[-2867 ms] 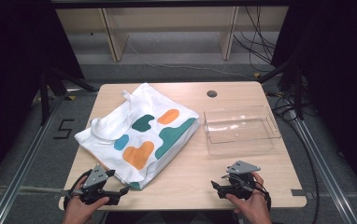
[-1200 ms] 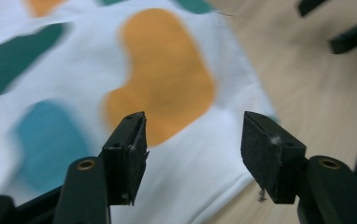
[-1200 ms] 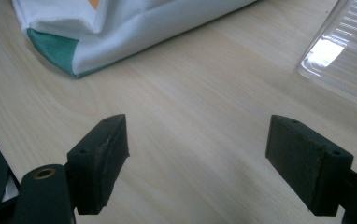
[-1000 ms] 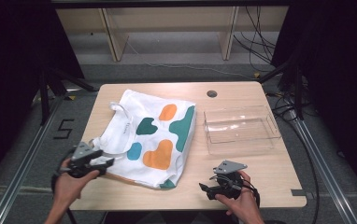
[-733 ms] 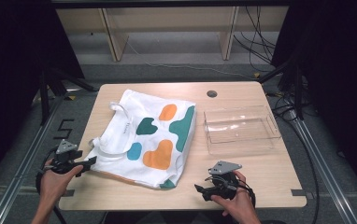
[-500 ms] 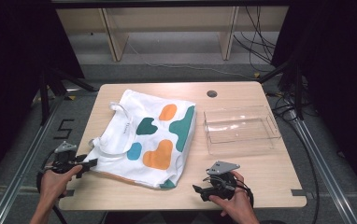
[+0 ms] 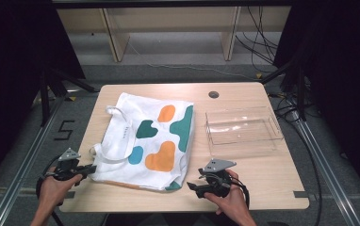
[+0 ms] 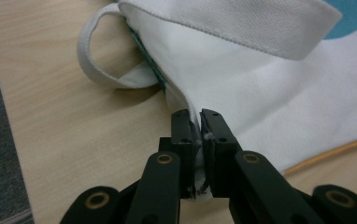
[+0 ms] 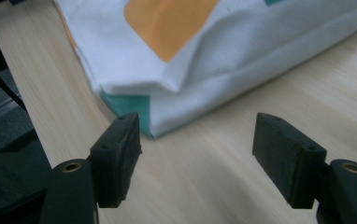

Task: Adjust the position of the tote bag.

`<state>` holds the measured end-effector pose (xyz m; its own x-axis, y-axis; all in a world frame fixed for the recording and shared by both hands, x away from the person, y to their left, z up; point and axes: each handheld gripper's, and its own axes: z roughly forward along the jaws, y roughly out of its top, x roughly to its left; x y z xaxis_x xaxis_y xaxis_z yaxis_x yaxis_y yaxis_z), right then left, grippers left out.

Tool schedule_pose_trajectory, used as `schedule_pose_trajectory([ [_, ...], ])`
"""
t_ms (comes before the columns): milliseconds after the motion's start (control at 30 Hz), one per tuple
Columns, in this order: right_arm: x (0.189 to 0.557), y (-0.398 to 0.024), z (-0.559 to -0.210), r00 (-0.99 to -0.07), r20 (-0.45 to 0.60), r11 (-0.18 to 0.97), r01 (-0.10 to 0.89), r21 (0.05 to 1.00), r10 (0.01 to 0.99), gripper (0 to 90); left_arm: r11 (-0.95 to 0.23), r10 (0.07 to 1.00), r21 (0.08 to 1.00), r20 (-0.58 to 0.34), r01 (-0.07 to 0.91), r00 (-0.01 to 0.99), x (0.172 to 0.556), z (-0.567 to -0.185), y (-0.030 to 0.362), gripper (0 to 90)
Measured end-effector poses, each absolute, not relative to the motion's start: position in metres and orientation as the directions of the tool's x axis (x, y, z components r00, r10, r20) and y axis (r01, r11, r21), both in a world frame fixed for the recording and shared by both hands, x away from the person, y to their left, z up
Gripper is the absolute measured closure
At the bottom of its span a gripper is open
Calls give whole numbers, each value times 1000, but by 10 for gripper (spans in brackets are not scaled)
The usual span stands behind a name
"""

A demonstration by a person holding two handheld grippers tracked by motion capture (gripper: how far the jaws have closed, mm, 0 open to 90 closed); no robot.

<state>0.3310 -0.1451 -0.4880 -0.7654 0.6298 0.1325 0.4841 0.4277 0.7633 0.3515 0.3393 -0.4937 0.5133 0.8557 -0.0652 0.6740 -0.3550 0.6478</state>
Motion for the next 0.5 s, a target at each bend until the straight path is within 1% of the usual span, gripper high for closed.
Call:
schedule_pose_trajectory([
  [100, 336, -136, -485, -765, 148, 406, 484, 775, 627, 409, -371, 847, 644, -61, 669, 528, 342, -493, 337, 839],
  [133, 340, -129, -483, -767, 136, 416, 477, 774, 628, 439, -376, 848, 649, -47, 662, 527, 339, -493, 335, 839],
  [167, 340, -129, -483, -767, 136, 416, 477, 774, 628, 439, -386, 842, 639, -51, 665, 537, 337, -493, 333, 839],
  [200, 345, -123, -482, -775, 126, 445, 479, 757, 619, 483, -394, 840, 642, -39, 658, 541, 332, -493, 331, 839],
  [233, 345, -123, -482, -775, 126, 445, 479, 757, 619, 483, -400, 838, 639, -36, 657, 545, 329, -492, 328, 839],
  [267, 350, -117, -485, -762, 118, 454, 494, 742, 637, 541, -412, 834, 636, -27, 652, 552, 326, -492, 327, 839],
  [300, 350, -117, -485, -762, 118, 454, 494, 742, 637, 541, -420, 829, 637, -21, 647, 559, 324, -491, 325, 839],
  [333, 352, -115, -485, -758, 114, 457, 498, 737, 642, 566, -423, 824, 635, -27, 647, 566, 321, -491, 324, 839],
  [367, 356, -111, -487, -754, 102, 461, 497, 735, 649, 616, -412, 827, 643, -33, 646, 561, 318, -493, 323, 839],
  [400, 363, -107, -490, -754, 71, 481, 486, 730, 653, 727, -423, 822, 643, -24, 638, 570, 315, -492, 322, 839],
  [433, 363, -107, -490, -754, 71, 481, 486, 730, 653, 727, -425, 819, 641, -28, 639, 573, 313, -492, 321, 839],
  [467, 370, -102, -491, -761, 27, 512, 461, 725, 648, 816, -427, 815, 646, -28, 633, 579, 310, -492, 319, 839],
  [500, 370, -102, -491, -761, 27, 512, 461, 725, 648, 816, -425, 813, 654, -28, 626, 581, 308, -493, 317, 839],
])
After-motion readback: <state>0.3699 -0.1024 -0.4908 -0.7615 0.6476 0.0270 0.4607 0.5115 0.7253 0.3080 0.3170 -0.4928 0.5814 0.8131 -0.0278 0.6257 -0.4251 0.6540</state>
